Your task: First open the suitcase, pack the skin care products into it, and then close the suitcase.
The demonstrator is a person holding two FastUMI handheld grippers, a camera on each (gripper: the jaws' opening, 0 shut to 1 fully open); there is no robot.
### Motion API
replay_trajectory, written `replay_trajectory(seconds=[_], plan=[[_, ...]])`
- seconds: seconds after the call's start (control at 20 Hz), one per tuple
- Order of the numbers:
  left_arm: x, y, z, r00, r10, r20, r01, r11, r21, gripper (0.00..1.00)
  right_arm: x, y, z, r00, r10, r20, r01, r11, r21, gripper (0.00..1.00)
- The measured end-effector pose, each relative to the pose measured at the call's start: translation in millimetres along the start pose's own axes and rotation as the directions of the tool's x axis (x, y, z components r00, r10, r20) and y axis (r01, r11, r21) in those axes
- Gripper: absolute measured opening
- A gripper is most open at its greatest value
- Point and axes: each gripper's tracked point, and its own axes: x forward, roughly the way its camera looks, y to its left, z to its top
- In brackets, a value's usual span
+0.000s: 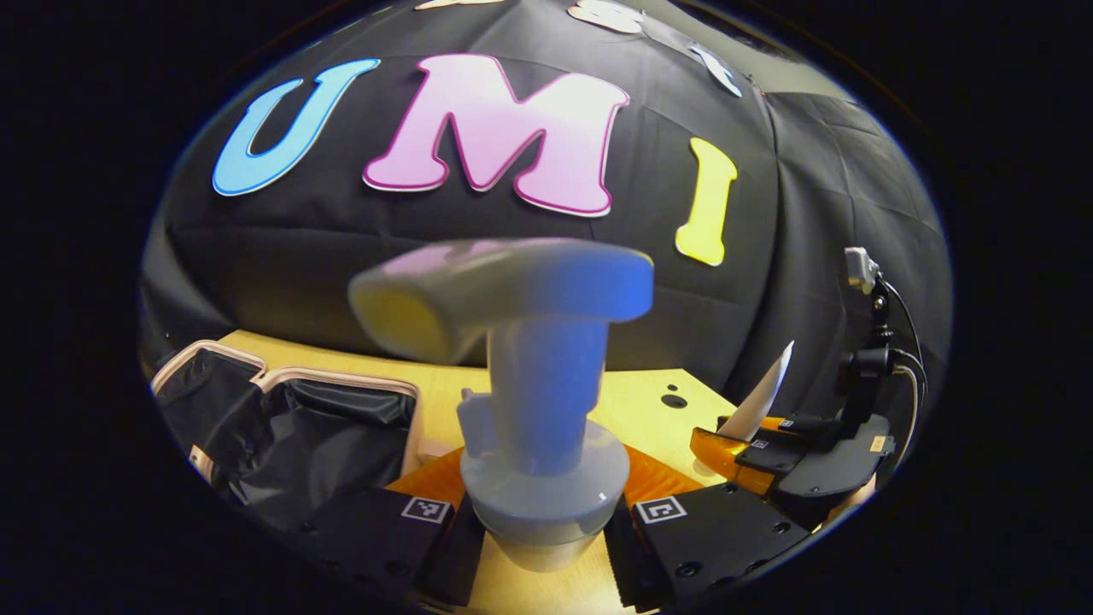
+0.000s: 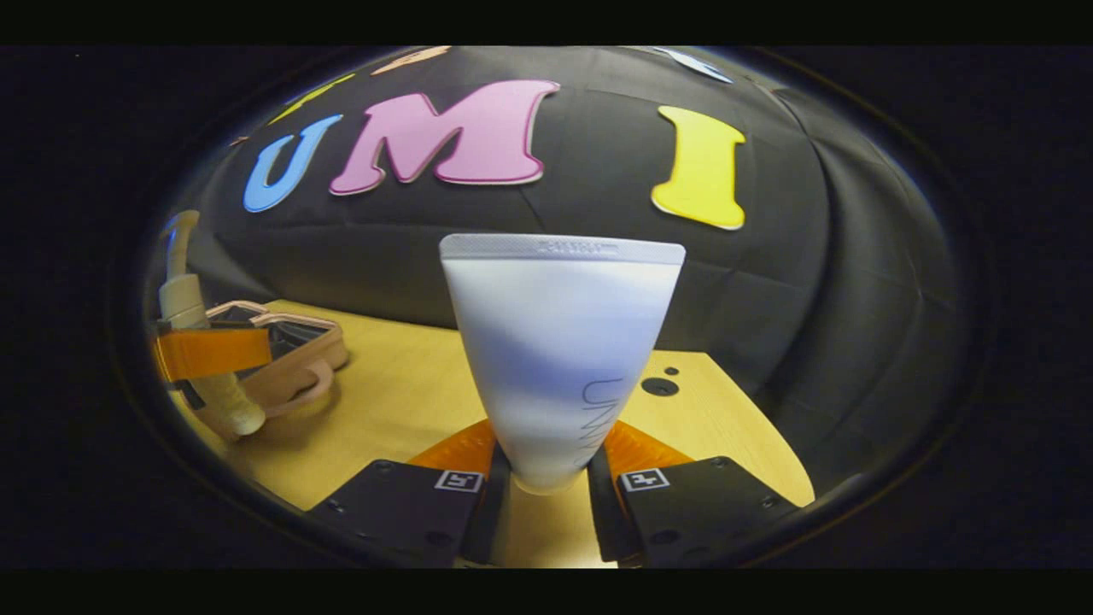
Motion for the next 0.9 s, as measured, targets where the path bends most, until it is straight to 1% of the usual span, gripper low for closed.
replay_trajectory(seconds=[0.05,0.1,0.2,0.3,0.4,0.55,0.65,0.7,0.8,0.85,0.9], plan=[[-5.6,12.9,9.3,1.000,0.012,0.009,-0.012,1.000,-0.009,0.64,-3.5,12.8,9.3,1.000,0.020,0.013,-0.020,1.000,-0.002,0.39],[-12.9,27.6,19.6,0.999,0.027,0.028,-0.026,0.999,-0.018,0.64,-6.7,27.7,17.3,0.999,0.044,0.023,-0.044,0.999,0.012,0.43],[-21.6,62.1,28.1,0.997,0.073,0.027,-0.074,0.997,0.005,0.64,-11.5,60.6,29.3,0.996,0.090,0.022,-0.091,0.995,0.033,0.43],[-27.0,102.3,24.2,0.992,0.124,-0.017,-0.124,0.992,0.027,0.64,-12.9,93.9,43.4,0.990,0.135,0.035,-0.136,0.990,0.036,0.43],[-34.3,142.0,16.4,0.984,0.168,-0.058,-0.167,0.986,0.018,0.64,-15.8,128.1,52.7,0.982,0.183,0.046,-0.185,0.981,0.048,0.43],[-40.0,184.5,-12.2,0.968,0.184,-0.169,-0.184,0.983,0.019,0.64,-18.4,160.6,60.3,0.977,0.207,0.055,-0.209,0.977,0.045,0.43],[-34.8,205.1,-36.6,0.948,0.178,-0.262,-0.180,0.983,0.016,0.64,-18.9,176.5,63.1,0.975,0.215,0.056,-0.217,0.976,0.037,0.43],[-34.5,214.6,-48.3,0.931,0.177,-0.320,-0.188,0.982,-0.003,0.64,-19.5,184.9,65.0,0.974,0.219,0.060,-0.221,0.975,0.036,0.43],[-28.0,220.9,-72.5,0.889,0.142,-0.436,-0.186,0.981,-0.061,0.64,-22.4,198.9,65.6,0.970,0.234,0.057,-0.237,0.970,0.045,0.43],[-23.4,222.0,-86.2,0.866,0.123,-0.486,-0.178,0.982,-0.068,0.64,-23.7,205.1,67.4,0.969,0.238,0.058,-0.241,0.969,0.046,0.43],[-21.0,226.4,-95.5,0.841,0.121,-0.528,-0.178,0.982,-0.058,0.64,-25.7,211.1,70.2,0.969,0.241,0.061,-0.244,0.969,0.041,0.43]])
